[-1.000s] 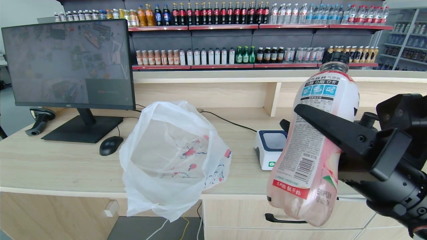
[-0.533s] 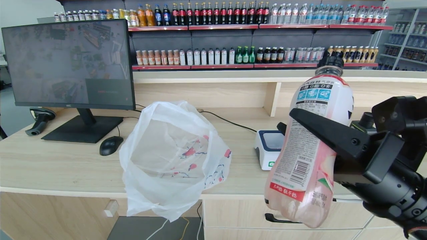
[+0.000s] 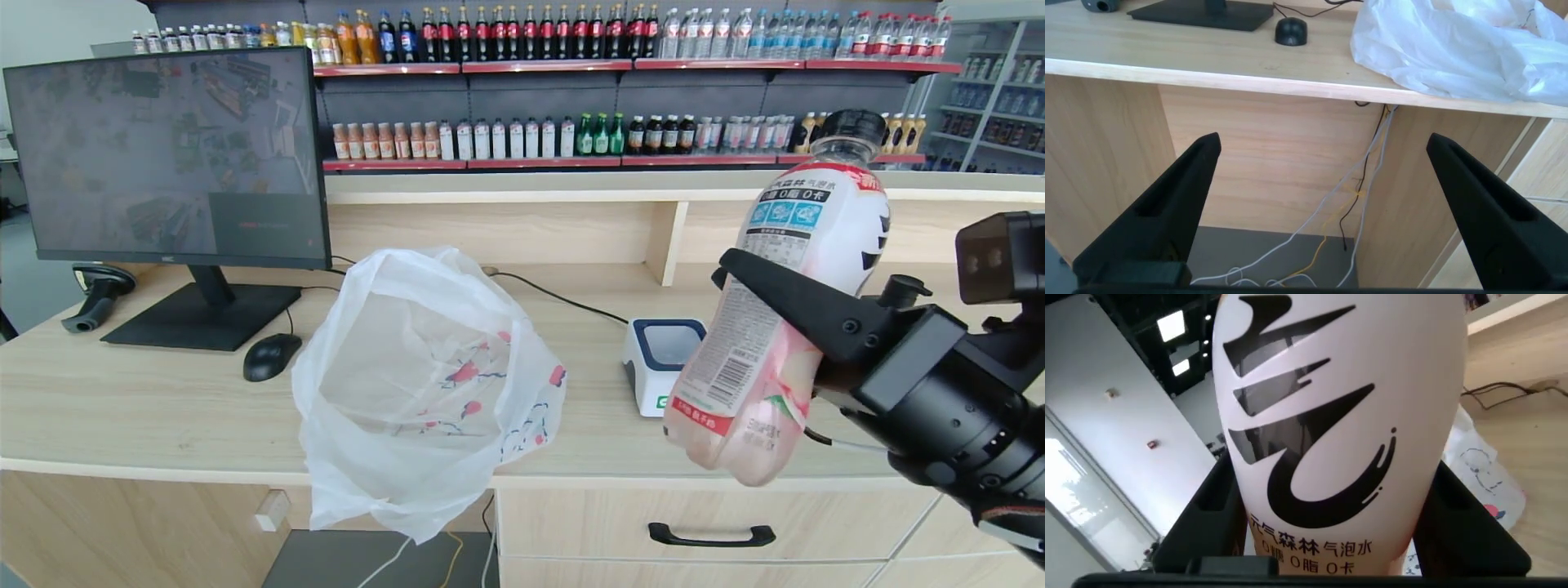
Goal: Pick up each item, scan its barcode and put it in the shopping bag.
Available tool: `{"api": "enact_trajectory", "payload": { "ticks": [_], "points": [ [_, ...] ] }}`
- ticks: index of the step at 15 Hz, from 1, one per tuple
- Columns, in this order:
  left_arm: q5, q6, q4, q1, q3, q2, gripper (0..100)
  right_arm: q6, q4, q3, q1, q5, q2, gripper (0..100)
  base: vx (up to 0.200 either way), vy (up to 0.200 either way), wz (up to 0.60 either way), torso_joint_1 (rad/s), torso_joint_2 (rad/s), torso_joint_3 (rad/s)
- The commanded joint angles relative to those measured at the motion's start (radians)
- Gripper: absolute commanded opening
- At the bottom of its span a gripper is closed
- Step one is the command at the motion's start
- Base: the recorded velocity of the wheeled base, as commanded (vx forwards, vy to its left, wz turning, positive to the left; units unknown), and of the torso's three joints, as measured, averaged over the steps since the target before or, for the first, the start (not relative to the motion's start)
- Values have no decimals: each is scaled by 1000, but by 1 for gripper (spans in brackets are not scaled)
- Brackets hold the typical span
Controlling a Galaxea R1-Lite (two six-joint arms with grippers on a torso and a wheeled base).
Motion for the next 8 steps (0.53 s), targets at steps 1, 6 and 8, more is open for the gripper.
{"api": "enact_trajectory", "payload": {
  "ticks": [1,6,8],
  "points": [
    [0,-1,0,0,0,0,100,-151,0,8,-85,-2,52,0,0,0,0,0,0,0],
    [0,-1,0,0,0,0,100,-292,-33,67,-166,6,48,0,0,0,0,0,0,0],
    [0,-1,0,0,0,0,100,-329,-33,79,-182,52,25,0,0,0,0,0,0,0]
  ]
}}
